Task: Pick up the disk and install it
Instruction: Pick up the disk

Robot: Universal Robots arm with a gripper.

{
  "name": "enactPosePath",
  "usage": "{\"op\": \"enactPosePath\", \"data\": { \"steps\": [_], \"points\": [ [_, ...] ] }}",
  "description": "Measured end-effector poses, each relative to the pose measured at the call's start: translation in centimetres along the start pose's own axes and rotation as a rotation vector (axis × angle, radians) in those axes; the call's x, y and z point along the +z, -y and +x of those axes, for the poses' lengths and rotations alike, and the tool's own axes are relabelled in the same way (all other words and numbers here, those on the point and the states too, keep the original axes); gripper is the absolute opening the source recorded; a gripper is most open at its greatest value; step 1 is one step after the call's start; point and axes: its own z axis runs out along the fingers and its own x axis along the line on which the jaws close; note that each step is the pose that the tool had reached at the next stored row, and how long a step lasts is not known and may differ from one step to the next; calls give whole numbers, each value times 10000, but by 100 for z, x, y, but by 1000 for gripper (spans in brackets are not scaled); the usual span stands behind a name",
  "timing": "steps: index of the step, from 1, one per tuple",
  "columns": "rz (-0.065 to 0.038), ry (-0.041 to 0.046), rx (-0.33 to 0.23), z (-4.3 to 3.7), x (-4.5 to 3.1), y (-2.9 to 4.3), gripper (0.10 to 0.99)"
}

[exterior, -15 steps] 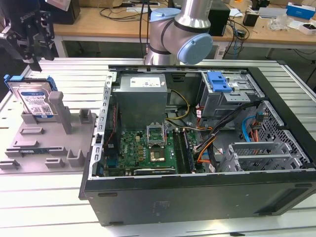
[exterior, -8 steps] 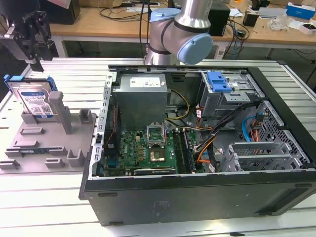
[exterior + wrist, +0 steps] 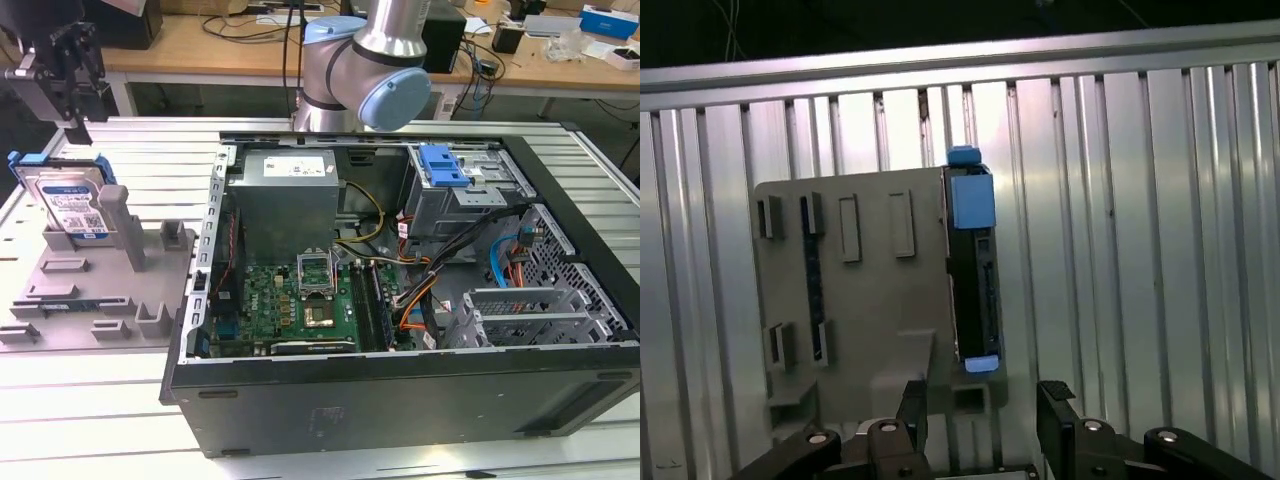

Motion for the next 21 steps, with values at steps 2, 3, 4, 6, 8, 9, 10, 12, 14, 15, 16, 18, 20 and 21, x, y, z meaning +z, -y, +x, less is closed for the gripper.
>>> {"op": "enactPosePath", "data": {
  "steps": [2,3,4,6,8,9,10,12,14,15,16,18,20,21],
  "points": [
    [-1,0,-222,-13,2,-3,557],
    [-1,-3,-252,-22,5,-25,557],
    [0,-6,-255,-27,9,-54,557],
    [0,-13,-257,-30,17,-145,557],
    [1,-17,-255,-29,27,-210,557],
    [1,-20,-259,-27,33,-245,557],
    [0,-21,-267,-25,36,-276,557],
    [1,-20,-289,-24,43,-343,557],
    [1,-20,-321,-23,48,-389,557],
    [2,-20,-357,-22,52,-414,557],
    [1,-20,-392,-22,55,-431,557],
    [2,-20,-466,-22,62,-472,557],
    [1,-20,-527,-22,68,-509,557],
    [1,-20,-558,-22,71,-526,557]
  ]
}}
